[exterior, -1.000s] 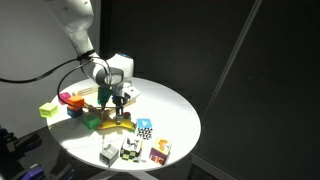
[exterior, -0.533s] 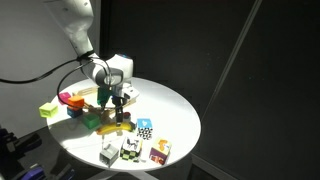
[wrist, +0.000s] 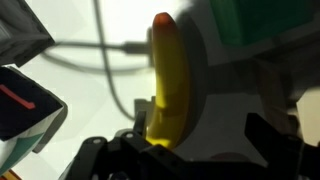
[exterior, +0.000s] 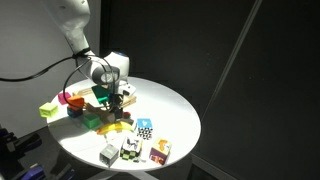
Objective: Pick up the yellow toy banana from the tray and put it on the table
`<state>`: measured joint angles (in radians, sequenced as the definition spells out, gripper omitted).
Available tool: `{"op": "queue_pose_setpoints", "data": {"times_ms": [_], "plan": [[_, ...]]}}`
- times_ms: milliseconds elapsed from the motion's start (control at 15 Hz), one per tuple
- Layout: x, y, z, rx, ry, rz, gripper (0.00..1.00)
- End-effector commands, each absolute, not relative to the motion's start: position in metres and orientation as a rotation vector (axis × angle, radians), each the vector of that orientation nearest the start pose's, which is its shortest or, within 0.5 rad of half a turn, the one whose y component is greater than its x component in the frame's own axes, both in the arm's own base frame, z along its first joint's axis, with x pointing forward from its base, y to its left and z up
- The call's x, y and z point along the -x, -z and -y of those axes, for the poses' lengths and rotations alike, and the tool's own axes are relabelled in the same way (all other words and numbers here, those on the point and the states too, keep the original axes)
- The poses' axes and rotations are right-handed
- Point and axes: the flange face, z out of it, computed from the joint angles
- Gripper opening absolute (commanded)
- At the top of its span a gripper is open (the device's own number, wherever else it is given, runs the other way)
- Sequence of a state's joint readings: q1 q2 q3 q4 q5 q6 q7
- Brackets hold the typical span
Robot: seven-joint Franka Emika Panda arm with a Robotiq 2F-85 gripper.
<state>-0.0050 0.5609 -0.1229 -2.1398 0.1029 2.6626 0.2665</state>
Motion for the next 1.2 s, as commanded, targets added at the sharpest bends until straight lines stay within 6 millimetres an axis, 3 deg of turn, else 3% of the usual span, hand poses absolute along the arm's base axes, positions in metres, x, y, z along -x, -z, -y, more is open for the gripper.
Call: {"op": "queue_pose_setpoints", "data": {"times_ms": [0, 533, 1133], "plan": [[-0.544, -0.159, 0.068, 3.124, -0.026, -0.526, 1.00], [-0.531, -0.196, 0.037, 3.207, -0.029, -0.227, 1.00], [-0.508, -0.249, 0.003, 3.191, 0.022, -0.100, 1.00]]}}
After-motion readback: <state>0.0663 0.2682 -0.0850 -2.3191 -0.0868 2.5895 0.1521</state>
